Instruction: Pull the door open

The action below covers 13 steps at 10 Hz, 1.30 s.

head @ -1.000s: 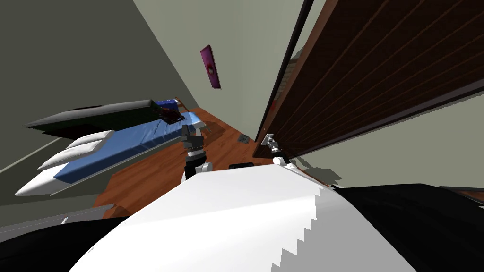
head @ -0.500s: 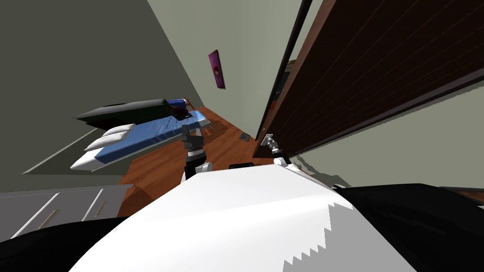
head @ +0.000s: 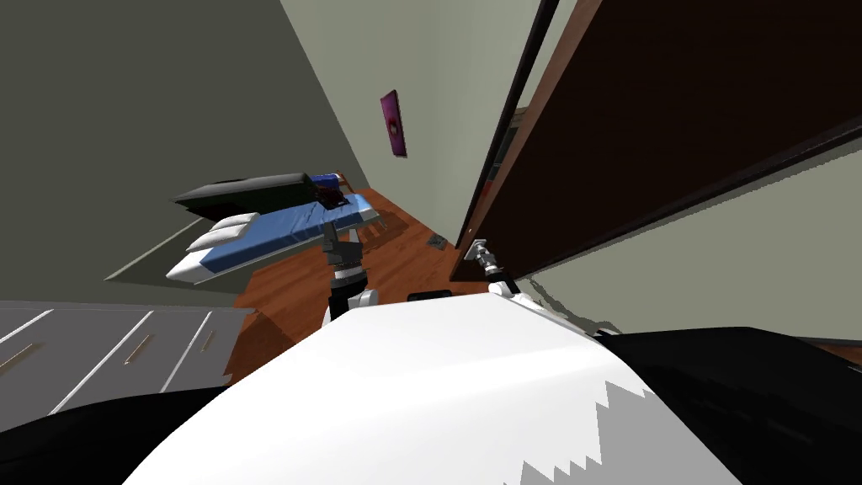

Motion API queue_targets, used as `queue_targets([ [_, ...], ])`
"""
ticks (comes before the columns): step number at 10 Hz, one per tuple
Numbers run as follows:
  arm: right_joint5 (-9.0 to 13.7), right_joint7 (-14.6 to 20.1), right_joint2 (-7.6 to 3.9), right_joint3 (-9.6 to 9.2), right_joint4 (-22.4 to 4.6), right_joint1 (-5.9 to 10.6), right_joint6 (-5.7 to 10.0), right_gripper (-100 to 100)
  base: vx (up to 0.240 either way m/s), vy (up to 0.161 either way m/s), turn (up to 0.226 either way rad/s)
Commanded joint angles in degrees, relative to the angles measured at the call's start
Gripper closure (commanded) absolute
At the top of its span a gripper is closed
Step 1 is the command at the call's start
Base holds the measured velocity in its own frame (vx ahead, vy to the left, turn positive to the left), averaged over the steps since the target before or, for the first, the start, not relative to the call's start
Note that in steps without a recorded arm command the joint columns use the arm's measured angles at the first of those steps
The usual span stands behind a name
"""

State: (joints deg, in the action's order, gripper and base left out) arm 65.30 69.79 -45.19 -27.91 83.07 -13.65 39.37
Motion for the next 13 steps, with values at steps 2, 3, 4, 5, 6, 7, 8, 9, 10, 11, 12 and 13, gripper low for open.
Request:
queue_targets([
  [2, -0.75, 1.53, -1.21, -1.18, 0.21, -0.28, 1.03, 100, -0.207, -0.058, 0.135],
  [3, -1.02, 2.12, -1.70, -1.60, 0.26, -0.36, 1.43, 100, -0.189, -0.079, 0.141],
  [4, -1.28, 2.68, -2.17, -2.00, 0.31, -0.44, 1.82, 100, -0.201, -0.082, 0.144],
  [5, -1.52, 3.20, -2.61, -2.37, 0.36, -0.51, 2.18, 100, -0.210, -0.109, 0.132],
  [6, -1.73, 3.65, -2.99, -2.69, 0.39, -0.57, 2.49, 100, -0.222, -0.068, 0.118],
  [7, -1.96, 4.14, -3.39, -3.04, 0.44, -0.64, 2.83, 100, -0.178, -0.041, 0.104],
  [8, -1.82, 3.72, -3.07, -2.93, 0.34, -0.65, 2.42, 100, -0.068, -0.019, 0.028],
  [9, -2.25, 4.61, -3.70, -3.63, 0.25, -0.85, 2.97, 100, -0.134, -0.050, 0.145],
  [10, -2.35, 4.83, -3.88, -3.77, 0.23, -0.87, 3.14, 100, -0.171, -0.086, 0.131],
  [11, -2.58, 5.32, -4.27, -4.08, 0.20, -0.92, 3.53, 100, -0.182, -0.071, 0.114],
  [12, -2.84, 5.86, -4.70, -4.42, 0.17, -0.98, 3.95, 100, -0.207, -0.053, 0.121],
  [13, -3.11, 6.43, -5.16, -4.77, 0.13, -1.04, 4.39, 100, -0.208, -0.063, 0.133],
])
